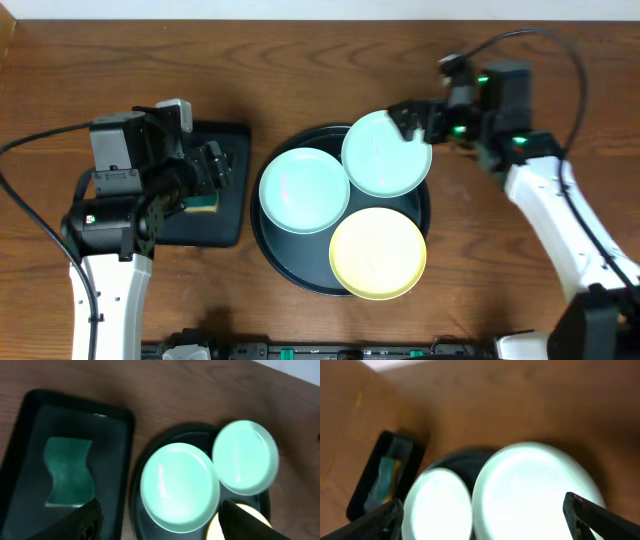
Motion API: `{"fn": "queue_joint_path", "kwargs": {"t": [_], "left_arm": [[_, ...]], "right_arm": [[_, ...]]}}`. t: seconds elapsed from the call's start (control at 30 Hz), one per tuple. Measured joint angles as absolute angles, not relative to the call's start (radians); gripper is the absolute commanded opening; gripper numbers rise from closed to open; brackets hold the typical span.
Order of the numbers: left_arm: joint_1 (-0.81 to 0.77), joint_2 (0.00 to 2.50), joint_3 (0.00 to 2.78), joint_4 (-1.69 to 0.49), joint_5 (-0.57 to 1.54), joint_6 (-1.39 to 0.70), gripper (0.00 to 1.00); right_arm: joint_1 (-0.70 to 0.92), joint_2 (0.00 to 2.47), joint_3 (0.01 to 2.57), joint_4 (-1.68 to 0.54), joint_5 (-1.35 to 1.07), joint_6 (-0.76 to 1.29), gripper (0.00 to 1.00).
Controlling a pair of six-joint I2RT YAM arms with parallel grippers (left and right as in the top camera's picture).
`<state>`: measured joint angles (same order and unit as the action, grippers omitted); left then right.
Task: Clean dirty plates on tray and stack at the side
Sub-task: 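Move the right gripper to the top mint plate and grasp its rim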
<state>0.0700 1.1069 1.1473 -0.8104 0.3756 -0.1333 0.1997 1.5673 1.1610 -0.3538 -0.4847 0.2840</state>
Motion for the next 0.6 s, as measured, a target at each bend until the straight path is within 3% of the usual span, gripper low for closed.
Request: {"fn": "queue_joint_path", "kwargs": {"t": [0.33,0.53,0.6], "left_arm": [[0.138,1.243,1.152,-0.92,0.175,-0.292,0.75],[0.14,1.314,1.152,-0.935,0.019,-0.314,0.75],[0.141,1.32,1.152,-0.936,-0.008,-0.316,0.75]], "right_arm": [[0.397,1.759,1.482,-0.897,-0.199,0.429,0.99],[0.472,1.858,1.524,-0.915,-0.13,0.467,0.99],[0.501,1.888,1.524,-0.907,-0.121,0.469,0.82]]}}
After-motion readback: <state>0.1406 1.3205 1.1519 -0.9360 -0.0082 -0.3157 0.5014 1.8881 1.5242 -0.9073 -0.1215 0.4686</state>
